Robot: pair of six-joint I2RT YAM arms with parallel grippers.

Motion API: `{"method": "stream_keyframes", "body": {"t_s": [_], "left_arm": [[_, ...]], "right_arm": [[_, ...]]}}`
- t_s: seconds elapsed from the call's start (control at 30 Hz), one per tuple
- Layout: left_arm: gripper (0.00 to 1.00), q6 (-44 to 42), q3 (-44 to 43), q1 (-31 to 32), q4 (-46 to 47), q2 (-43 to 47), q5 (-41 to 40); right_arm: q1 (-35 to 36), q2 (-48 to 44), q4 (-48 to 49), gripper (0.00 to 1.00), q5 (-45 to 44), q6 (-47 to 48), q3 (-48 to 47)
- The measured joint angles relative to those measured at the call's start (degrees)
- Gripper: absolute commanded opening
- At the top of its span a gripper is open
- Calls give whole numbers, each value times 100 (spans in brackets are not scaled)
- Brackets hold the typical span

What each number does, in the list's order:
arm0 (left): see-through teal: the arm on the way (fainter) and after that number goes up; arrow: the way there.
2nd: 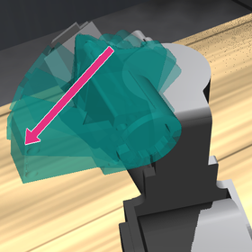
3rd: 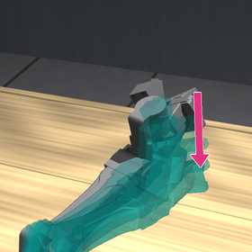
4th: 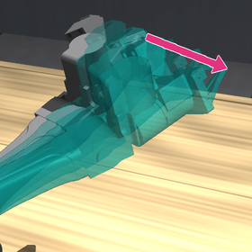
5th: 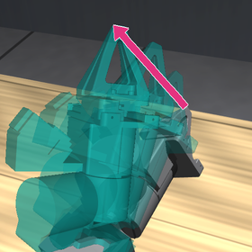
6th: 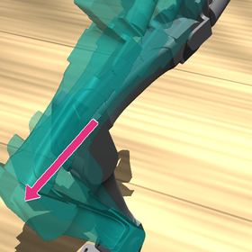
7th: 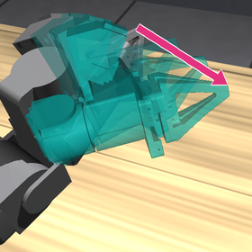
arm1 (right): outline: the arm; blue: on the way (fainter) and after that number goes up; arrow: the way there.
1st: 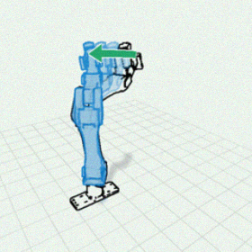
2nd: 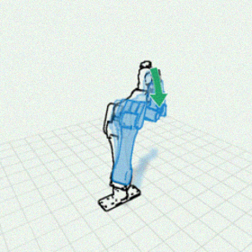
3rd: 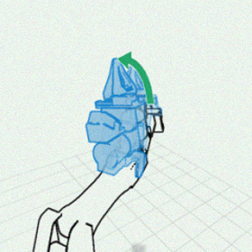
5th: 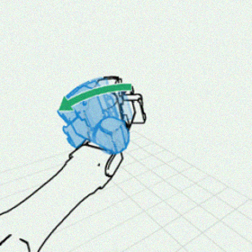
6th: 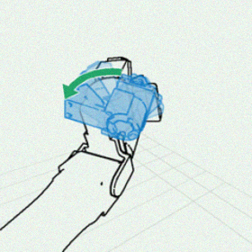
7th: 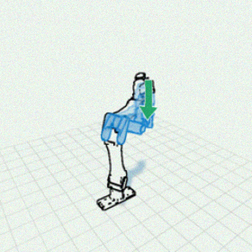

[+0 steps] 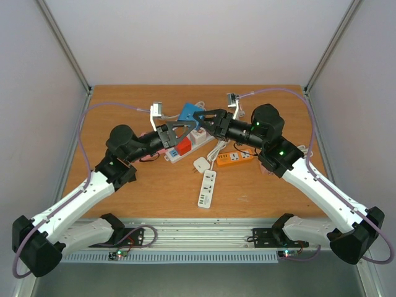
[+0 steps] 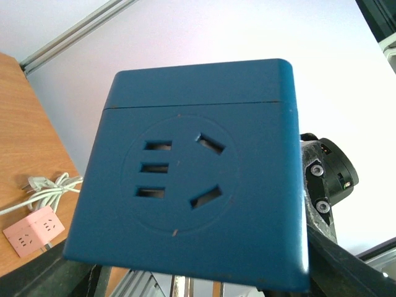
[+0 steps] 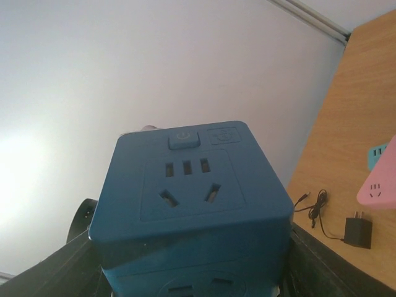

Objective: Insert the plug

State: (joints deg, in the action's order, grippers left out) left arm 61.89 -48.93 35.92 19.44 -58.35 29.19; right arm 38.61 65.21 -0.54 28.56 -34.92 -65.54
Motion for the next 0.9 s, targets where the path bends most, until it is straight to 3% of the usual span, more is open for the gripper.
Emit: {"method": "stream_keyframes", "body": {"t_s": [0.2,0.37,0.47,0.73,0.9], "left_arm": [[49,-61,195,4,533,0,-26],[41,-94,313,4,892,-61,-7],[41,-302,354,-28,931,-116,-31],[38,-1152,404,-105,426,-111,315],[38,-1331,402,-125,343,-111,807]], "right_arm": [[-70,-9,260,59,236,-101,92],[-107,-17,245,86,321,-24,103],[-118,-140,-271,97,387,310,94],[-214,-282,-2380,99,728,2157,-1117],[-219,-299,-3176,98,894,2887,-1445]]}}
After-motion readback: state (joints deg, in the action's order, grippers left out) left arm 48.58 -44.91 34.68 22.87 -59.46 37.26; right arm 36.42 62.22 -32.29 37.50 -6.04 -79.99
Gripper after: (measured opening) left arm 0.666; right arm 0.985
